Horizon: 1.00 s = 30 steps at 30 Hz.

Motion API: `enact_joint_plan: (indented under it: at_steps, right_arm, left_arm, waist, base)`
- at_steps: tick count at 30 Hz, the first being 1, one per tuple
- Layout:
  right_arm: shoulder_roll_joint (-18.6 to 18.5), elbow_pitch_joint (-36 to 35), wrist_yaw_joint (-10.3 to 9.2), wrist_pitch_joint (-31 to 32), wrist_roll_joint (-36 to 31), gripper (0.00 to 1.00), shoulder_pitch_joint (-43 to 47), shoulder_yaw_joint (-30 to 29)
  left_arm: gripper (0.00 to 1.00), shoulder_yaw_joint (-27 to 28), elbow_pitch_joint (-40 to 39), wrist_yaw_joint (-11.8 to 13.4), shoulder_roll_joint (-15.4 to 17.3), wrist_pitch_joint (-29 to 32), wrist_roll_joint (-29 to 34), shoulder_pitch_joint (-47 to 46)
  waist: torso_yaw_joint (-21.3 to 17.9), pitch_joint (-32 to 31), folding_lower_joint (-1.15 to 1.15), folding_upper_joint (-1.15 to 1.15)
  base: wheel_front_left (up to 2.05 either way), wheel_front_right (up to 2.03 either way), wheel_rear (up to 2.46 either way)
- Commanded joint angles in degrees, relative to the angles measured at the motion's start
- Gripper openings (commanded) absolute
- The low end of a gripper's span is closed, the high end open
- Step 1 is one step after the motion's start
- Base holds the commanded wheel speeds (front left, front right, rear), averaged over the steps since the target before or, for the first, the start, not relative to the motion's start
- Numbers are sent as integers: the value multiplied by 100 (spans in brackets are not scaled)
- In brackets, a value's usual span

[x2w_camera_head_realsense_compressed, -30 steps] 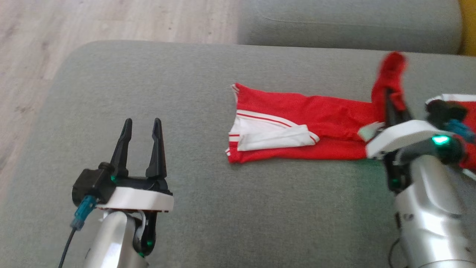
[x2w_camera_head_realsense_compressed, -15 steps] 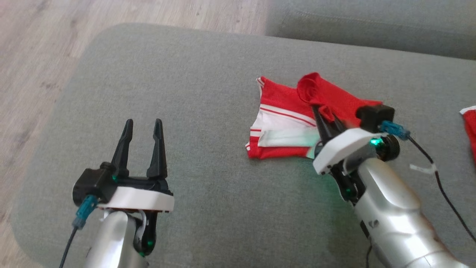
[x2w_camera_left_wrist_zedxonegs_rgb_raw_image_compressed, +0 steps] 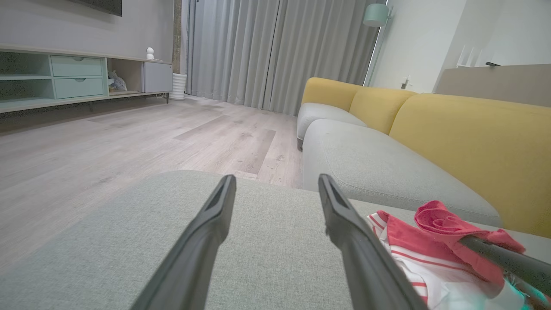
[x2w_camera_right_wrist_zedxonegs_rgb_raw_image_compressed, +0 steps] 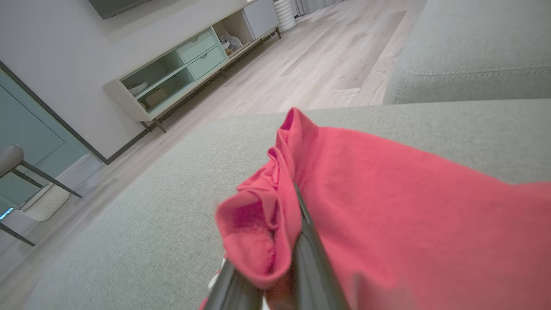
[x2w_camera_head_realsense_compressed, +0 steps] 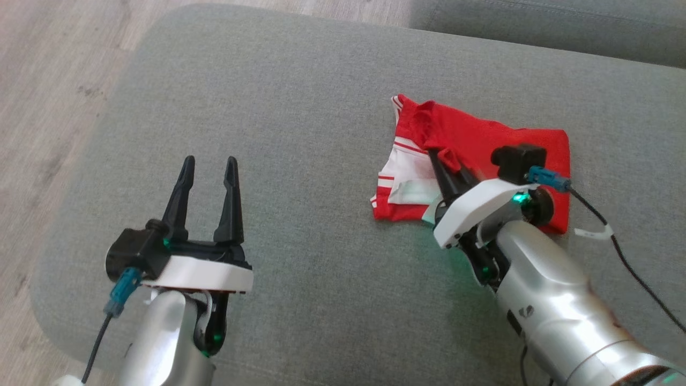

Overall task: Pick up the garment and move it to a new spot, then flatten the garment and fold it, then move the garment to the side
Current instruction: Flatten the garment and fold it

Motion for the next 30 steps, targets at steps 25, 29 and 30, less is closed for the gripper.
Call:
enact_joint_plan:
  at_steps: [25, 29, 30]
  right_arm:
    - [44, -648, -4, -290, 588, 100, -266, -524]
    - [-193, -1058, -4, -291, -417, 100, 186, -1471]
    - [-219, -1183, -4, -291, -667, 100, 323, -1698]
  left_arm:
    - [100, 319, -248, 76, 158, -29, -20, -27]
    - [100, 386, -315, 100, 135, -29, -14, 81]
    - [100, 397, -320, 101, 131, -29, -5, 104]
  waist:
    - [-889, -390, -1, 0]
    - [-1060, -459, -1, 0]
    - [-1098, -475, -1, 0]
  base:
    - [0, 0, 0]
    - [0, 0, 0]
    - [0, 0, 0]
